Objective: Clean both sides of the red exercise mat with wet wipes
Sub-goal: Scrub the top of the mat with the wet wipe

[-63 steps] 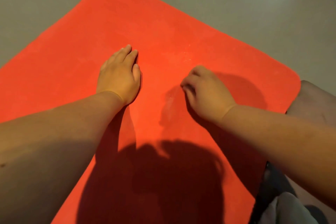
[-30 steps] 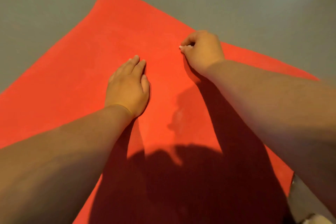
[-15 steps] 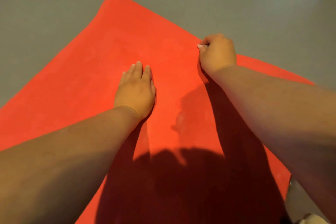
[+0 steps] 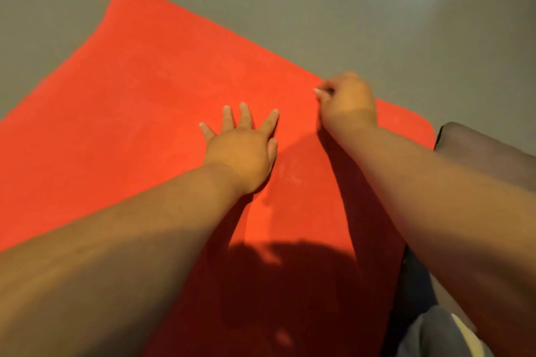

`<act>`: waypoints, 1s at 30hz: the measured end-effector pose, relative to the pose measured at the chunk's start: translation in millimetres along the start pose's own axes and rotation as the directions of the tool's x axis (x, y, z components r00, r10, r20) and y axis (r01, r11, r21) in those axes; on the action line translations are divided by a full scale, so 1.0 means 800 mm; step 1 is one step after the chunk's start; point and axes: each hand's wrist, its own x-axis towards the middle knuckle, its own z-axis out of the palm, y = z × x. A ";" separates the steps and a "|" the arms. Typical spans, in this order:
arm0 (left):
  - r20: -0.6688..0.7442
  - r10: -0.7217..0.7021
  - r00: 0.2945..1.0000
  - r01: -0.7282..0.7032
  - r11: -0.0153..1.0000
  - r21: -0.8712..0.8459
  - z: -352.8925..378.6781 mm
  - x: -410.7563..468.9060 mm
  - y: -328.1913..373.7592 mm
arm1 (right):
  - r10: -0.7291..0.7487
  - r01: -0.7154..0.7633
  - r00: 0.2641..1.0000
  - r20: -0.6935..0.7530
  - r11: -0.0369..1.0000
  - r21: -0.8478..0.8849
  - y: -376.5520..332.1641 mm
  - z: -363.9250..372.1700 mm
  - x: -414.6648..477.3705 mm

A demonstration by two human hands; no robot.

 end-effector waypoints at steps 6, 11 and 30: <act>0.051 -0.086 0.995 0.086 0.996 0.012 0.007 0.000 0.026 | 0.065 -0.067 0.996 -0.068 0.997 -0.030 0.031 -0.015 -0.017; -0.015 -0.067 0.998 0.066 0.997 -0.027 0.022 -0.013 0.053 | 0.391 -0.401 0.910 -0.140 0.915 -0.050 0.115 -0.060 -0.073; -0.093 0.184 0.979 -0.183 0.983 0.013 0.034 -0.033 0.031 | -0.356 0.364 0.917 0.181 0.931 -0.015 0.103 -0.079 -0.226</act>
